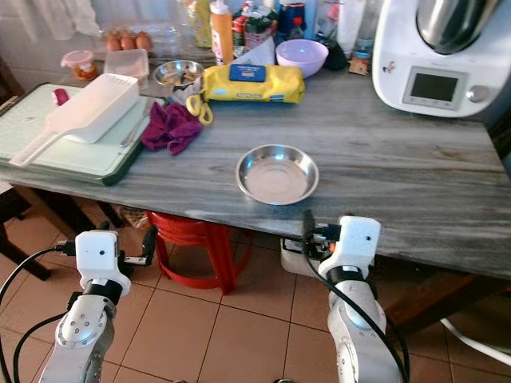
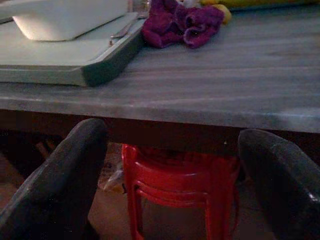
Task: Setting the table
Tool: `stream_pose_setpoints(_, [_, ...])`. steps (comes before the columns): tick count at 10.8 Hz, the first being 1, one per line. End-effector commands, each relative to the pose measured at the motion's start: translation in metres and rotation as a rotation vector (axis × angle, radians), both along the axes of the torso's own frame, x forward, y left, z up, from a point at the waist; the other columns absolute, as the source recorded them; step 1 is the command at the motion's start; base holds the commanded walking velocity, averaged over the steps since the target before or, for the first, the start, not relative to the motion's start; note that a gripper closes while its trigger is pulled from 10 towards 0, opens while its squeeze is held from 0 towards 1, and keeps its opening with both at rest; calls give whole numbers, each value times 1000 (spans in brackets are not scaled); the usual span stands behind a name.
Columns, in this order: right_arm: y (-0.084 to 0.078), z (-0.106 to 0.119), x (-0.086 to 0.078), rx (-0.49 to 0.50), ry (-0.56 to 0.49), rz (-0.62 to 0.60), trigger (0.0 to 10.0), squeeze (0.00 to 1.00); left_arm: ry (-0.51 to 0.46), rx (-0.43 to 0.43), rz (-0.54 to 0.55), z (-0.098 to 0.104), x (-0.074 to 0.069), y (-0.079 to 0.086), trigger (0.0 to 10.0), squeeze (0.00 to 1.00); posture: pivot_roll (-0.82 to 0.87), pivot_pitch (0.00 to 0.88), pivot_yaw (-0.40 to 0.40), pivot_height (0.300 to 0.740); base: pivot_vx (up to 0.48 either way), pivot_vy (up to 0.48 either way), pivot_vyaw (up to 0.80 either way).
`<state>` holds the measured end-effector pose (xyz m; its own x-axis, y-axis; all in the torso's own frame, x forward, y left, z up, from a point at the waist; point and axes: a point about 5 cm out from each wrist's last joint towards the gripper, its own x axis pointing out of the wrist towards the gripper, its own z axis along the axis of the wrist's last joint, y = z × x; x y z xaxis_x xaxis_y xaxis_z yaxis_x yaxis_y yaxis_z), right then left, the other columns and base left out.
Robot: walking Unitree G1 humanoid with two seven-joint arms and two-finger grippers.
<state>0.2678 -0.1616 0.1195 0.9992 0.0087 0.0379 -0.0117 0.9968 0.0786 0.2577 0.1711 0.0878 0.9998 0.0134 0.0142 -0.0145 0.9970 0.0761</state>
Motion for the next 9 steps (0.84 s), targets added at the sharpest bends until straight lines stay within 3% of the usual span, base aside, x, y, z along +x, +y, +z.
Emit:
stream_pose_setpoints(1, [1,3,1,-15,-18,9,10000,0,29,13,14,-5,-2,3,10000,0,-65,144,42,740,0,0,0])
stream_pose_setpoints(4, [6,6,2,-9,-39,65,10000,0,35,13,24,-5,-1,4,10000,0,-64,143,38,740,-181,0,0])
stream_pose_setpoints(9, [-4,1,5,8,-1,6,10000,0,40,12,23,-5,0,4,10000,0,-64,140,37,740,-316,0,0])
